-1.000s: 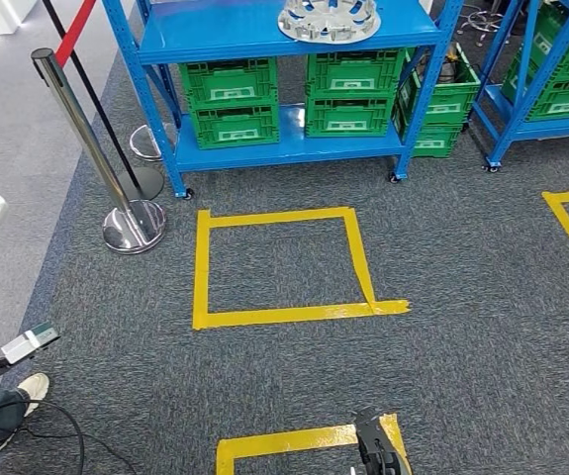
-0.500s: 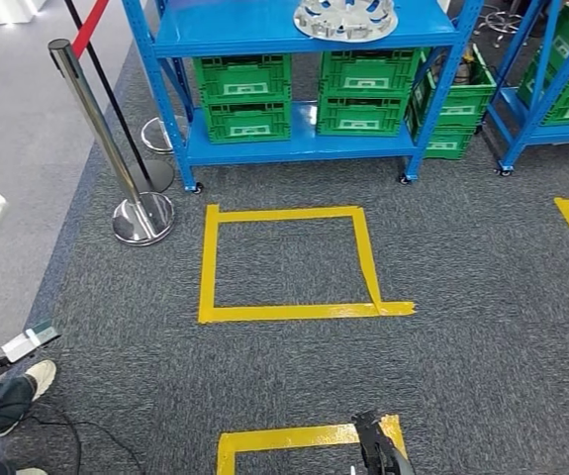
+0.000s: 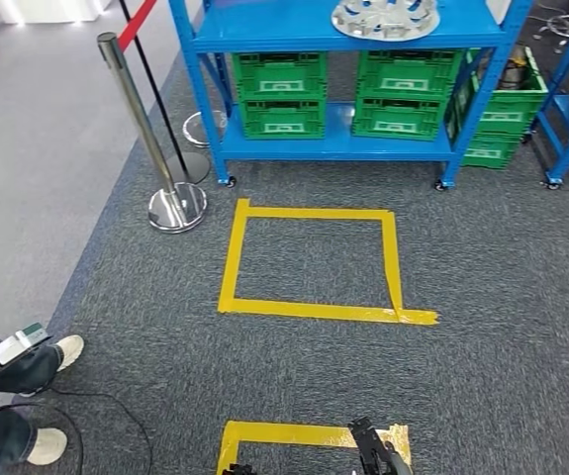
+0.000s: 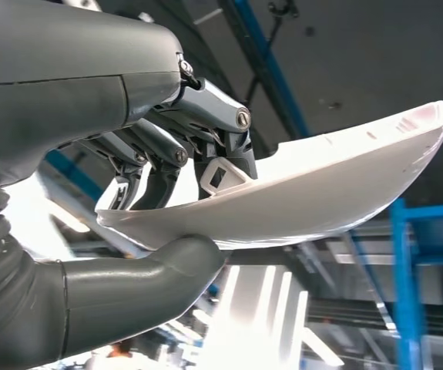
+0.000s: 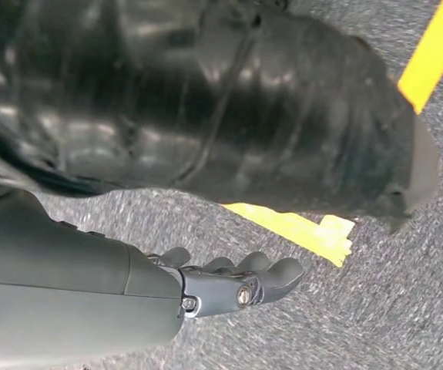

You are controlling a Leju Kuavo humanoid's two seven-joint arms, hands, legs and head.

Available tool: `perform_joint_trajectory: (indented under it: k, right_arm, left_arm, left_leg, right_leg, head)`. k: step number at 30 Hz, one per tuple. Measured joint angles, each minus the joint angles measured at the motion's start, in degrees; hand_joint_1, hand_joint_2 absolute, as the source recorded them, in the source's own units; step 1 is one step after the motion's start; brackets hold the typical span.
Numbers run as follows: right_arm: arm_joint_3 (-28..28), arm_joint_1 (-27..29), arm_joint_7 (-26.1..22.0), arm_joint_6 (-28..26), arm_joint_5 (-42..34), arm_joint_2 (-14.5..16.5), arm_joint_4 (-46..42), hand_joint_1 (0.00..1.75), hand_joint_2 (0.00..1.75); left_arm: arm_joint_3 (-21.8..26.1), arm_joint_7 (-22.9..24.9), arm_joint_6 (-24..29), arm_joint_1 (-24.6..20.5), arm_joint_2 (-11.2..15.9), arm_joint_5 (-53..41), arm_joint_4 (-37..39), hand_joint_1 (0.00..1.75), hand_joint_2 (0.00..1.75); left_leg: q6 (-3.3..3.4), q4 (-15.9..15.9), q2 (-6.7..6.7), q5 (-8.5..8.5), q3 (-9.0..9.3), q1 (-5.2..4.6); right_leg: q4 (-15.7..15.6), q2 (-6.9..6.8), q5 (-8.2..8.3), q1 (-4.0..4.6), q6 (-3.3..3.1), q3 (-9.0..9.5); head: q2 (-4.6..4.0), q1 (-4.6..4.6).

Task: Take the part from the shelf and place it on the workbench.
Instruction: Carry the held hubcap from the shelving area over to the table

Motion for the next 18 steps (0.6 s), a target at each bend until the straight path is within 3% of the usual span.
perform_joint_trajectory:
  k: [2, 4, 5, 6, 8, 10, 12, 14, 15, 16, 18]
  right_arm:
    - [0.2, 0.2, 0.2, -0.2, 0.3, 0.0, -0.1, 0.00, 0.00]
    - [0.4, 0.3, 0.4, -0.5, 0.5, -0.1, -0.2, 0.00, 0.00]
    - [0.5, 0.4, 0.6, -0.7, 0.6, -0.1, -0.2, 0.00, 0.00]
    - [0.7, 0.6, 0.7, -0.9, 0.6, -0.1, -0.3, 0.00, 0.00]
    - [1.0, 1.0, 0.9, -1.6, 0.5, -0.2, -0.5, 0.00, 0.00]
    - [1.1, 1.4, 1.0, -2.5, 0.5, -0.4, -0.7, 0.00, 0.00]
    - [1.2, 2.0, 1.0, -3.0, 0.4, -0.7, -0.8, 0.00, 0.00]
    - [1.2, 2.7, 1.0, -3.1, 0.4, -1.0, -0.8, 0.00, 0.00]
    - [1.2, 3.0, 1.0, -3.2, 0.3, -1.1, -0.8, 0.00, 0.00]
    - [1.2, 3.2, 1.1, -3.5, 0.1, -1.2, -0.8, 0.00, 0.00]
    - [1.2, 3.5, 1.3, -4.5, -0.5, -1.3, -1.0, 0.00, 0.00]
  left_arm:
    - [0.4, 0.0, 0.0, 0.1, 0.2, 0.0, 0.0, 1.75, 1.75]
    - [0.8, 0.1, 0.0, 0.1, 0.5, 0.0, 0.0, 1.75, 1.75]
    - [0.8, 0.2, 0.0, 0.2, 0.7, 0.0, 0.0, 1.75, 1.75]
    - [1.0, 0.3, 0.0, 0.4, 0.9, -0.1, 0.0, 1.75, 1.75]
    - [1.3, 0.5, 0.0, 0.9, 1.1, -0.1, -0.1, 1.75, 1.75]
    - [1.6, 0.5, 0.0, 1.1, 1.3, 0.0, -0.1, 1.75, 1.75]
    - [1.8, 0.5, 0.0, 1.1, 1.3, 0.0, -0.2, 1.75, 1.75]
    - [1.8, 0.5, 0.0, 1.3, 1.2, 0.0, -0.2, 1.75, 1.75]
    - [1.8, 0.5, 0.0, 1.4, 1.2, 0.0, -0.2, 1.75, 1.75]
    - [1.8, 0.4, 0.0, 1.4, 1.2, 0.1, -0.2, 1.75, 1.75]
    - [1.8, 0.0, 0.0, 1.5, 1.1, 0.2, -0.2, 1.75, 1.75]
  left_leg:
    - [1.29, -6.4, 1.19, 3.00, 3.97, -0.78]
    - [2.76, -13.5, 4.45, 4.87, 7.84, -2.03]
    - [3.15, -15.2, 5.55, 5.03, 8.65, -2.53]
    - [3.27, -15.8, 5.85, 4.81, 8.77, -2.82]
    - [3.14, -16.5, 4.35, 5.10, 8.81, -2.64]
    - [3.25, -17.1, 2.85, 5.52, 9.04, -2.12]
    - [3.46, -17.3, 1.34, 5.76, 8.96, -1.83]
    - [3.53, -17.3, -0.28, 5.85, 8.81, -1.80]
    - [3.51, -17.2, -1.14, 5.87, 8.80, -1.79]
    - [3.46, -17.1, -1.98, 5.87, 8.80, -1.77]
    - [3.18, -16.7, -3.50, 5.74, 8.72, -1.77]
  right_leg:
    - [0.0, -1.35, -0.12, 0.44, -0.17, 0.14]
    - [0.0, -2.58, -0.32, 0.89, -0.15, 0.24]
    - [0.0, -3.25, -0.41, 1.03, -0.05, 0.24]
    - [0.0, -3.98, -0.49, 1.14, 0.11, 0.25]
    - [0.0, -4.94, -0.88, 1.16, 0.58, 0.42]
    - [2.4, -2.31, -2.72, 1.00, 1.18, -0.55]
    - [9.3, 1.56, -6.11, 0.67, 1.61, -3.90]
    - [15.4, 2.74, -7.89, 0.50, 1.88, -7.14]
    - [15.8, 2.83, -7.14, 0.48, 1.96, -7.55]
    - [13.9, 3.01, -5.32, 0.43, 1.99, -6.89]
    - [6.5, 4.99, -1.17, 0.11, 2.01, -3.72]
  head:
    - [0.00, -0.01]
    - [0.00, -0.02]
    - [0.00, -0.02]
    - [0.00, -0.07]
    - [0.00, -0.12]
    - [0.00, 0.03]
    - [0.00, 0.24]
    - [0.00, 0.29]
    - [0.00, 0.28]
    - [0.00, 0.28]
    - [0.00, 0.27]
